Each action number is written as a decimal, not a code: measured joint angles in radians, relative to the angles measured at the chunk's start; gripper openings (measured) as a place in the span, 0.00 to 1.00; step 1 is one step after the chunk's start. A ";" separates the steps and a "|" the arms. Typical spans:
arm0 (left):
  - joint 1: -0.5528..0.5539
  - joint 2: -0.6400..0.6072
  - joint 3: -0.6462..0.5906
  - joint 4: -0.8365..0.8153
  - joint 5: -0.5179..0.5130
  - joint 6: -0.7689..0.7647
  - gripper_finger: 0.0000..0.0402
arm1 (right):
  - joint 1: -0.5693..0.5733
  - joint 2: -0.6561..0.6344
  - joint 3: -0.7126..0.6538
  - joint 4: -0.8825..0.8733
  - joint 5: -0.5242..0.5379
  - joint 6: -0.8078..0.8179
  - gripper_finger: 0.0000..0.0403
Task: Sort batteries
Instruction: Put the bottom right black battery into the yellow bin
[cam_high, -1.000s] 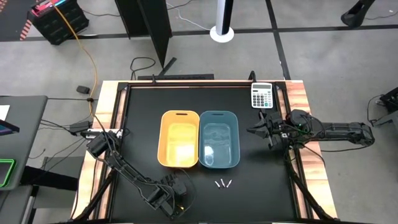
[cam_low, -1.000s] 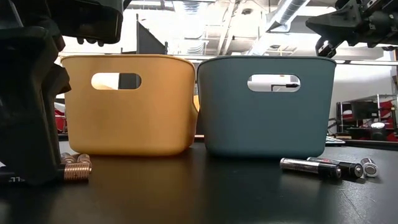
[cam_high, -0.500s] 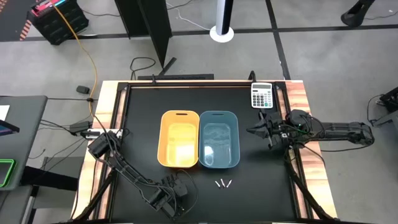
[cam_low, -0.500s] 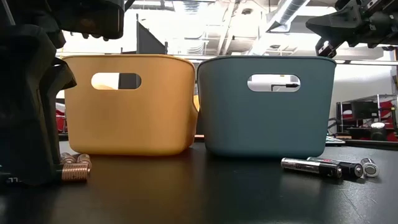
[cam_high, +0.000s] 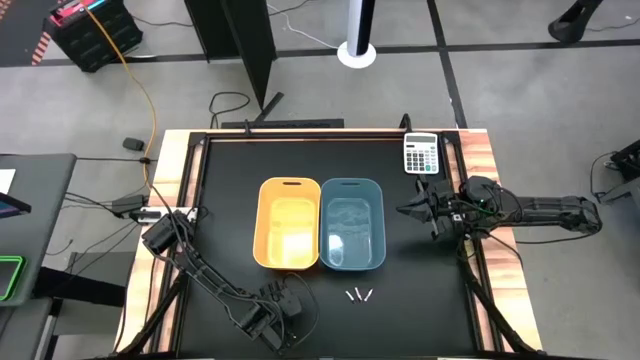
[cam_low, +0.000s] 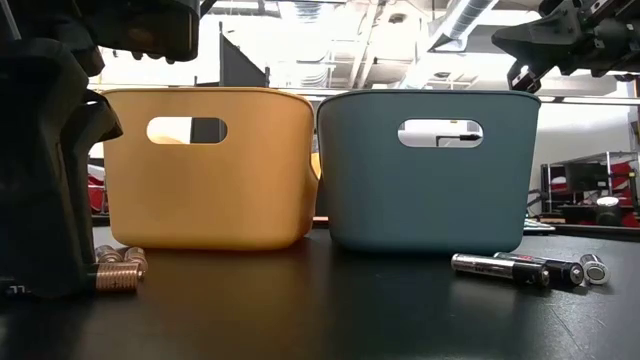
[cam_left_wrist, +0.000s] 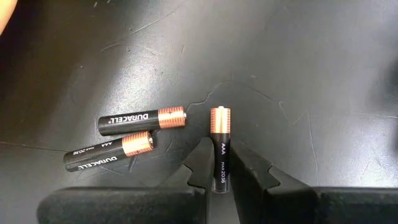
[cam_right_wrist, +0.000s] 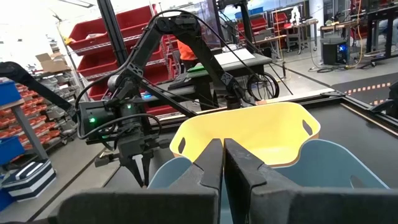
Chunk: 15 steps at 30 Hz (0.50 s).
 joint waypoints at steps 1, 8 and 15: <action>0.000 0.000 0.001 -0.001 0.000 0.000 0.09 | 0.000 0.000 0.000 0.000 0.000 0.000 0.08; 0.000 0.001 0.033 -0.028 0.006 0.029 0.08 | 0.000 0.000 0.000 0.003 0.000 0.000 0.08; 0.000 0.001 0.039 -0.045 0.005 0.024 0.08 | 0.000 0.000 0.000 0.003 0.000 0.000 0.08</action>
